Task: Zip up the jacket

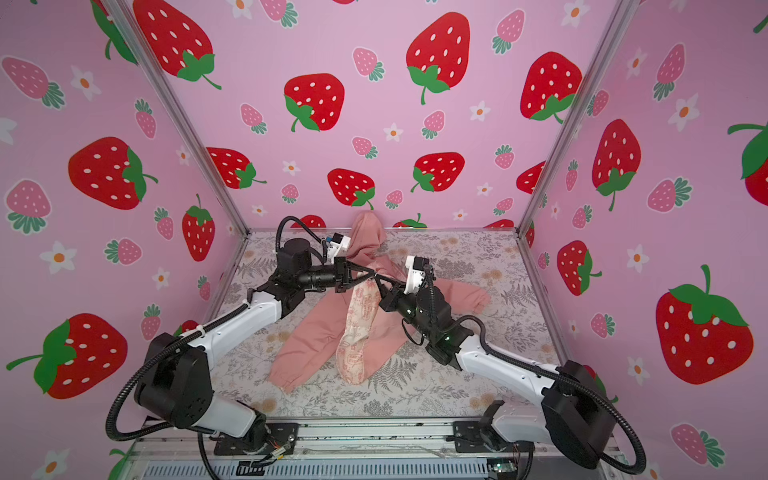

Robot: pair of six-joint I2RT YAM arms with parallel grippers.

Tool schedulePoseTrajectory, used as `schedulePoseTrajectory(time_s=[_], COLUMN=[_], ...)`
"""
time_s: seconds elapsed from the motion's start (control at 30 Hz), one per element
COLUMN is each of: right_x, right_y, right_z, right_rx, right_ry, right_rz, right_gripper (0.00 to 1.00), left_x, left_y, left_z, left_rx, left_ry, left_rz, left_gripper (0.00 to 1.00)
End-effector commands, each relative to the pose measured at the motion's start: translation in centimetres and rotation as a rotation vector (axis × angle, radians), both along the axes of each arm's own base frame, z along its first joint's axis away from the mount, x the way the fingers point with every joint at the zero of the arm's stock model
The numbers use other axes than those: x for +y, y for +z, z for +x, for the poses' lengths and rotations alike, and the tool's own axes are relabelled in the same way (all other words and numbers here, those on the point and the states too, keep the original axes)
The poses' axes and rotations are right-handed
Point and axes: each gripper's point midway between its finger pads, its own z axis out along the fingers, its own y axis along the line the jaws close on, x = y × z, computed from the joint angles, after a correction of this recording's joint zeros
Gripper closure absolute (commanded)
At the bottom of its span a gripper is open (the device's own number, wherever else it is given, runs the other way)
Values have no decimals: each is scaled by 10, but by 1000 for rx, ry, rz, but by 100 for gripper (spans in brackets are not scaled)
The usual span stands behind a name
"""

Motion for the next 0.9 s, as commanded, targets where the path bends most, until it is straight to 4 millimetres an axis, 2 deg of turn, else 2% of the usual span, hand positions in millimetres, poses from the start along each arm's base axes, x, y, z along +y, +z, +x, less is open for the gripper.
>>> schedulePoseTrajectory(time_s=[0.0,0.2,0.53,0.87], right_x=[39,38,43,38], right_y=[6,-3,-7,19], right_z=[-61,-59,-59,-65], right_rx=[-17,-12,-4,-52], right_ry=[291,279,291,296], right_rz=[28,1,-5,32], right_gripper=[100,100,100,100], left_x=[8,5,6,5], left_y=[32,49,50,35], left_z=[40,37,37,45], left_rx=[-123,-124,-131,-122], left_ry=[171,151,152,171], left_rz=[-25,-81,-73,-34], left_gripper=[100,100,100,100])
